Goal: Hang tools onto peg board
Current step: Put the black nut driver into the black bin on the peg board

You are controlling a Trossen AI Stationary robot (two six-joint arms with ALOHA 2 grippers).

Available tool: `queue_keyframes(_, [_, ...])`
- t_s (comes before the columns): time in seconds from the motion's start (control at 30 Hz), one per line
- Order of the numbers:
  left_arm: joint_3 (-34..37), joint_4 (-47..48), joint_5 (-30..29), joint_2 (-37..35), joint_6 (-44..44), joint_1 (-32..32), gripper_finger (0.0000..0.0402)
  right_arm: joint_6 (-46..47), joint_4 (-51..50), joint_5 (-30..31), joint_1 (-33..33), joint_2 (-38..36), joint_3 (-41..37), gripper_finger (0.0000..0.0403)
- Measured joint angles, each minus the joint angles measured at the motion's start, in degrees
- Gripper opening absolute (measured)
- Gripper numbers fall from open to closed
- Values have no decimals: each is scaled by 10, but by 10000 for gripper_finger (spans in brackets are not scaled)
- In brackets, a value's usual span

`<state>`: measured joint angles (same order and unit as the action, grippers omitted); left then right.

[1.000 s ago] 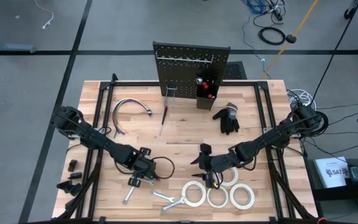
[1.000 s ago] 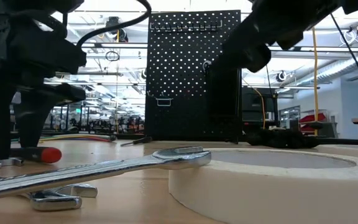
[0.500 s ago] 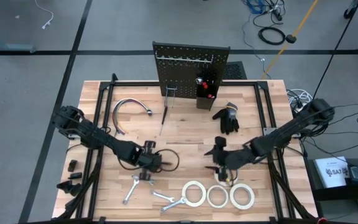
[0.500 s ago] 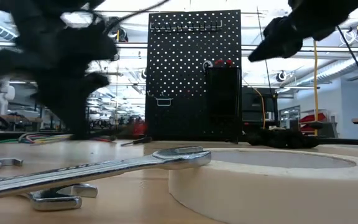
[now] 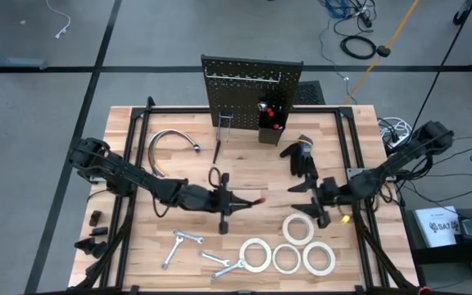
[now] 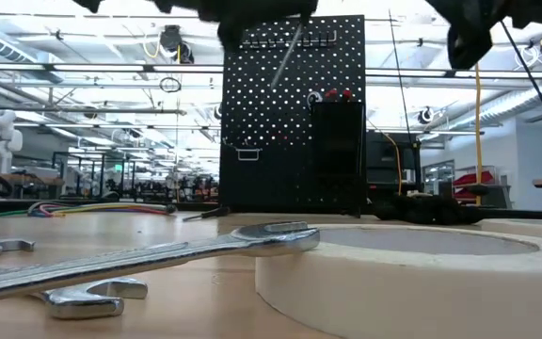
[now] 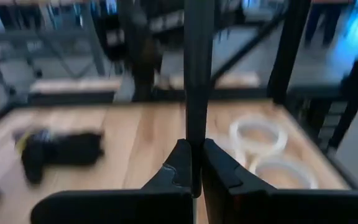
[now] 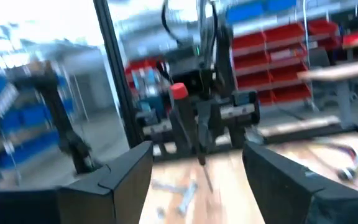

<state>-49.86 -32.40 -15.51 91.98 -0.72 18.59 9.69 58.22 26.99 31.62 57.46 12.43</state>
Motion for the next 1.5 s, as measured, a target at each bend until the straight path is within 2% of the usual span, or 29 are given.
queue_keyframes(0.13, [0,-65,3,0,-3,-6,4,-27,63,-3,9,0,-9,242])
queue_keyframes(0.33, [-11,-68,3,7,-64,-13,4,-60,59,-3,11,4,19,242])
queue_keyframes(0.57, [-45,-66,2,61,-120,-14,4,-81,-17,2,5,9,62,242])
queue_keyframes(0.73, [-90,-64,3,111,-122,-21,4,-66,-58,0,-3,46,101,242])
queue_keyframes(0.83, [-112,-65,-2,124,-93,-31,4,-79,-78,4,0,55,120,242])
queue_keyframes(0.93, [-128,-68,-34,124,-56,-45,3,-77,-96,5,4,46,124,242])
queue_keyframes(1.0, [-137,-68,-41,123,-40,-60,3,-69,-129,4,4,36,124,242])
queue_keyframes(1.17, [-153,-67,-43,123,-5,-99,3,-30,-250,56,5,-2,124,242])
queue_keyframes(1.27, [-158,-68,-62,123,19,-130,3,-1,-324,64,5,-26,124,242])
queue_keyframes(1.4, [-166,-91,-75,123,58,-174,3,9,-385,68,5,-42,123,242])
queue_keyframes(1.5, [-180,-93,-62,122,81,-208,3,2,-416,106,5,-43,123,242])
